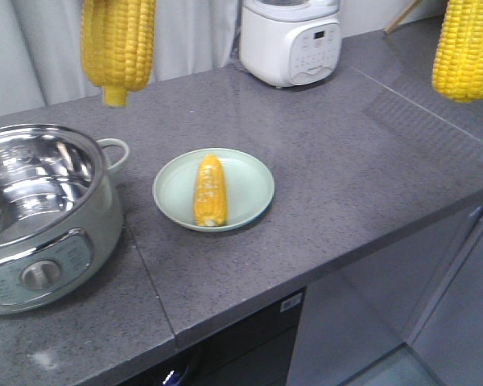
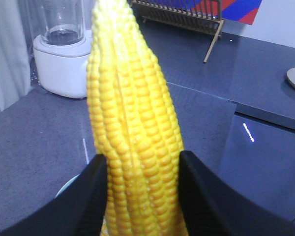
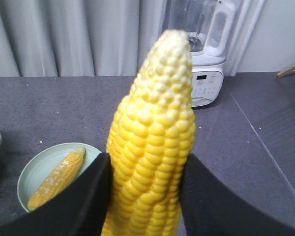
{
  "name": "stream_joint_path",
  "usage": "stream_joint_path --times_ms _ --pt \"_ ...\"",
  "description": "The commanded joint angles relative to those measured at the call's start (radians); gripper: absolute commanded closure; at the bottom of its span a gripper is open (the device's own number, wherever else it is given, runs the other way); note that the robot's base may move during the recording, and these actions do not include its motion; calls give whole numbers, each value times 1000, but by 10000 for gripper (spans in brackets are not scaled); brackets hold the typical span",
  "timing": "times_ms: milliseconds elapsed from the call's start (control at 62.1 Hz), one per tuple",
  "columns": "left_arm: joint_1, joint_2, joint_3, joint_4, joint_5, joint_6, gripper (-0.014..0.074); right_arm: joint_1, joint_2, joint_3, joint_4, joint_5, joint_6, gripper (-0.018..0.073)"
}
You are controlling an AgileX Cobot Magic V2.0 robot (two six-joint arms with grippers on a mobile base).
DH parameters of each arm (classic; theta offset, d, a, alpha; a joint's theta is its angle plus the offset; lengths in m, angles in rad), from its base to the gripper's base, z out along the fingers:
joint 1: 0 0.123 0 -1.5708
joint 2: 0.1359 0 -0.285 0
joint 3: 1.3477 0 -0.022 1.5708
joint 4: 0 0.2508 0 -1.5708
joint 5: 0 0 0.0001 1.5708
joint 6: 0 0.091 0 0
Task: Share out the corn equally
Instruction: 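Turn the base away from the pot toward the other counter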
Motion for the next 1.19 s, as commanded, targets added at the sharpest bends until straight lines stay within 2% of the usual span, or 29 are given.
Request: stream_joint_path --times_ms 0,1176 --pt "-1 -24 -28 -12 -76 -4 603 -3 -17 -28 -2 -74 -8 564" --pt "-1 -24 -28 -12 -76 -4 603 -3 -17 -28 -2 -74 -8 564"
